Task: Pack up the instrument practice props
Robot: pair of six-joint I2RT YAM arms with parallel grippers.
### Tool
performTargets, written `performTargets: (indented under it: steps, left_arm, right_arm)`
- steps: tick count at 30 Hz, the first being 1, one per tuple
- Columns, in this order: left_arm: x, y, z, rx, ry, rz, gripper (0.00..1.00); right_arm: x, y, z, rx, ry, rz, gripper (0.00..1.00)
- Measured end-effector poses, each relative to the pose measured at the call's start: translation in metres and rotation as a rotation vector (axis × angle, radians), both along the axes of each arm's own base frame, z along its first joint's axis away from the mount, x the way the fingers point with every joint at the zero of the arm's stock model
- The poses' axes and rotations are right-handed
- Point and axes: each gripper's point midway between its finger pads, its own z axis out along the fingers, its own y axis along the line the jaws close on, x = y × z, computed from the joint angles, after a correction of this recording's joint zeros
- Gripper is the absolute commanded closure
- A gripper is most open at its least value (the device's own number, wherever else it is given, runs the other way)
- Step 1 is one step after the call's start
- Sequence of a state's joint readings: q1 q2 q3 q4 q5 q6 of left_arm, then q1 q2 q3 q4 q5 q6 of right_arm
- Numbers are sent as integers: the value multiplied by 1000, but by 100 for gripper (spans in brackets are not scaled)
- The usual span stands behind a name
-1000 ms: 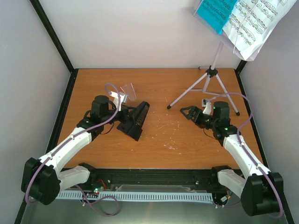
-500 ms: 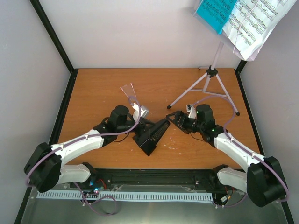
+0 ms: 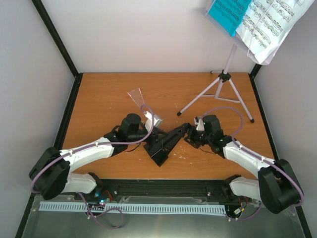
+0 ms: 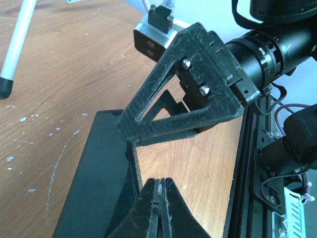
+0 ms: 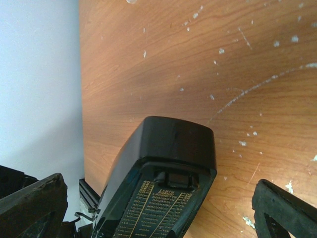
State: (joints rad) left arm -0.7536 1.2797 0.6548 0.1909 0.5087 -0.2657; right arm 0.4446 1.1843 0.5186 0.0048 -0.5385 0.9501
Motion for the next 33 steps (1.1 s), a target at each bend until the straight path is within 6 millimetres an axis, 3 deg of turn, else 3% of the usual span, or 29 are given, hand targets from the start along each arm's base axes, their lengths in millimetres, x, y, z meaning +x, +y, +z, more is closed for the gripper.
performTargets:
  steps: [13, 20, 25, 29, 33]
  left_arm:
    - [-2, -14, -3, -6, -10, 9, 100]
    - [2, -17, -5, -7, -12, 28, 100]
    - [4, -18, -4, -13, -16, 31, 100]
    - [3, -19, -2, -21, -20, 27, 100]
    - [3, -20, 1, -35, -25, 21, 100]
  right_arm:
    - [-3, 11, -21, 26, 68, 25, 16]
    - [-4, 20, -18, 44, 52, 53, 27]
    - [-3, 23, -18, 49, 46, 56, 26]
    - [-3, 25, -20, 51, 51, 59, 9]
    - [-1, 26, -25, 46, 57, 61, 13]
